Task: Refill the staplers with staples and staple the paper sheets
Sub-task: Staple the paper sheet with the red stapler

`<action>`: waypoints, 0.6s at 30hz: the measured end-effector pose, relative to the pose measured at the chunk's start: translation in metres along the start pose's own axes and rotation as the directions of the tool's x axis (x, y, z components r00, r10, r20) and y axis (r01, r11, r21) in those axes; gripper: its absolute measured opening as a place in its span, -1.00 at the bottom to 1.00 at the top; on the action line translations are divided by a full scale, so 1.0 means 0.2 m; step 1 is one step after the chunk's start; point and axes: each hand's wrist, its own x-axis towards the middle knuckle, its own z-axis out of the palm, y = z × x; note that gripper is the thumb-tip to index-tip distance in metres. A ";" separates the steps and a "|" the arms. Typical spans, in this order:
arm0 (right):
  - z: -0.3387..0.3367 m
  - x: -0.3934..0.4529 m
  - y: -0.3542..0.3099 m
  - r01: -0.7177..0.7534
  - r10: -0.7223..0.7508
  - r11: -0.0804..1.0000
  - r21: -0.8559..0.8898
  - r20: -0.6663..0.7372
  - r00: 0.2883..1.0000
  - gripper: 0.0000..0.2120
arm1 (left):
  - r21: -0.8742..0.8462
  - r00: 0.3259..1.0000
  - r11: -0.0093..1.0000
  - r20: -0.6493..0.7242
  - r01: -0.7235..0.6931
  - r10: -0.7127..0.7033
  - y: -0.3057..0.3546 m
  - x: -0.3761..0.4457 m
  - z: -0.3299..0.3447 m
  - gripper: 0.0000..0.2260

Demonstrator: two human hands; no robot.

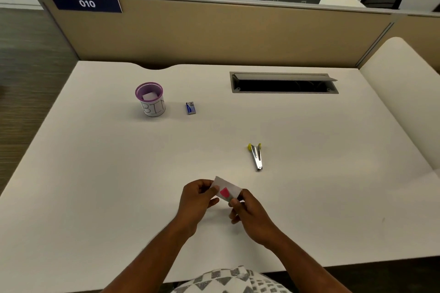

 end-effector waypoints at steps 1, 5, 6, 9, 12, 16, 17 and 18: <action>0.01 0.00 0.00 0.009 -0.009 1.000 -0.013 -0.019 1.000 -0.87 | 0.004 1.000 1.000 0.010 0.001 -0.001 0.00 -0.01 0.01 -0.81; 0.03 0.01 0.01 0.030 -0.034 0.998 -0.048 -0.098 0.995 -0.88 | 0.002 1.000 1.000 0.016 0.001 -0.001 -0.02 -0.01 0.00 -0.83; 0.03 0.01 0.01 0.030 -0.034 0.999 -0.042 -0.105 0.994 -0.88 | -0.006 1.000 1.000 0.011 0.006 -0.005 -0.02 -0.01 0.00 -0.83; 0.03 0.02 -0.01 0.035 -0.035 0.999 -0.002 -0.096 0.995 -0.88 | -0.023 1.000 0.999 -0.013 0.026 -0.026 -0.03 0.00 -0.01 -0.83; 0.03 0.02 -0.01 0.016 -0.015 1.000 0.001 -0.099 0.995 -0.88 | -0.024 0.999 0.999 -0.004 0.037 -0.037 -0.02 -0.01 -0.02 -0.83; 0.02 0.02 -0.02 0.005 -0.005 1.000 0.002 -0.124 0.992 -0.88 | -0.025 0.999 1.000 0.043 0.002 -0.001 -0.02 -0.02 -0.02 -0.71; 0.02 0.02 -0.02 0.010 -0.011 1.000 -0.008 -0.131 0.991 -0.88 | 0.002 0.998 1.000 0.054 -0.020 0.020 -0.02 -0.03 -0.02 -0.67; 0.02 0.02 -0.02 0.014 -0.016 1.000 -0.018 -0.135 0.991 -0.89 | 0.046 0.997 0.998 0.060 -0.044 0.042 -0.02 -0.03 -0.02 -0.65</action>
